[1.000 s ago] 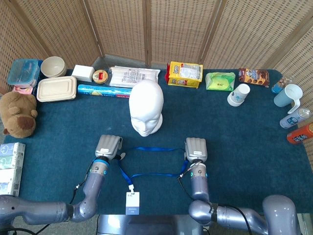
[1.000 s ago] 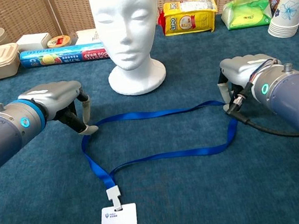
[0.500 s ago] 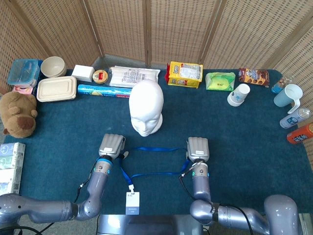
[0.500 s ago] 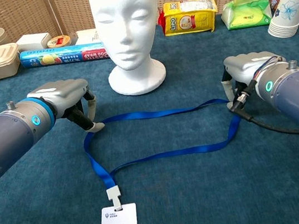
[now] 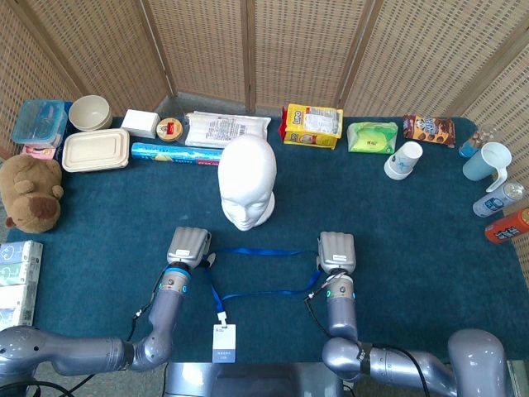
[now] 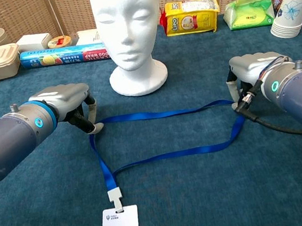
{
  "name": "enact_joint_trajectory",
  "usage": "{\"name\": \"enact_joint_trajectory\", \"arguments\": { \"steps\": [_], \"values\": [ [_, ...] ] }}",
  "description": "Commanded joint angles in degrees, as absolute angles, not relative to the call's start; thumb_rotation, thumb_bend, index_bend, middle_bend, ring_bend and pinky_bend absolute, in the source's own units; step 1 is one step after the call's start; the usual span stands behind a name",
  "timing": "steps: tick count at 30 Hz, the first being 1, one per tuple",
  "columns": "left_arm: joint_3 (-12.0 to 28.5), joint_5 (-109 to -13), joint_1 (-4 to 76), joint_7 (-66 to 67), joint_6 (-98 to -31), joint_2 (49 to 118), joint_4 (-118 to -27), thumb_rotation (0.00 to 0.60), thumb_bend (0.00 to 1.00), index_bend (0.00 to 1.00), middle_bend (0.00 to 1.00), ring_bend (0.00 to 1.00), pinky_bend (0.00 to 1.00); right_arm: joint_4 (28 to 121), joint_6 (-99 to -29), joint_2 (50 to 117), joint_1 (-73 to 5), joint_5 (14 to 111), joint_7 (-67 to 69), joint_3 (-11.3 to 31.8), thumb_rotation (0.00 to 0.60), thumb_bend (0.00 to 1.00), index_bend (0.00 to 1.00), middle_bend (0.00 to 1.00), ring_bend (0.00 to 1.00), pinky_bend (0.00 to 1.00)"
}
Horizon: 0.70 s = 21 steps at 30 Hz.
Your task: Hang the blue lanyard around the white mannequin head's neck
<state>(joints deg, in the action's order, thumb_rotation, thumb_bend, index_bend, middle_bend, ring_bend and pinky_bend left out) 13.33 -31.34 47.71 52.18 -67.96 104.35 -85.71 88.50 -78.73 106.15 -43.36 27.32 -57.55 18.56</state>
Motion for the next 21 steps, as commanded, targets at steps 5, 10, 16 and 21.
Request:
{"name": "enact_joint_trajectory", "arguments": {
  "steps": [5, 10, 16, 21],
  "values": [
    [13.3, -30.8, 48.0, 52.2, -68.0, 104.6, -85.5, 0.479, 0.4, 0.63, 1.0, 1.0, 1.0, 88.5, -78.8, 105.9, -43.3, 27.1, -57.3, 18.6, 0.6, 0.45, 0.64, 0.92, 1.0, 1.0],
    [13.5, -30.9, 47.9, 51.5, -68.4, 104.6, -85.5, 0.48, 0.41, 0.67, 1.0, 1.0, 1.0, 88.9, -78.9, 105.5, -43.1, 27.1, -57.1, 18.6, 0.6, 0.45, 0.64, 0.92, 1.0, 1.0],
    [12.9, -32.0, 47.5, 51.2, -69.5, 104.1, -85.8, 0.485, 0.41, 0.69, 1.0, 1.0, 1.0, 91.3, -78.9, 104.5, -42.6, 28.0, -55.8, 18.4, 0.6, 0.45, 0.64, 0.92, 1.0, 1.0],
    [11.4, -34.8, 45.9, 49.7, -70.8, 102.2, -87.4, 0.483, 0.41, 0.69, 1.0, 1.0, 1.0, 96.0, -79.6, 102.6, -41.9, 30.7, -53.9, 18.1, 0.6, 0.45, 0.64, 0.93, 1.0, 1.0]
  ]
}}
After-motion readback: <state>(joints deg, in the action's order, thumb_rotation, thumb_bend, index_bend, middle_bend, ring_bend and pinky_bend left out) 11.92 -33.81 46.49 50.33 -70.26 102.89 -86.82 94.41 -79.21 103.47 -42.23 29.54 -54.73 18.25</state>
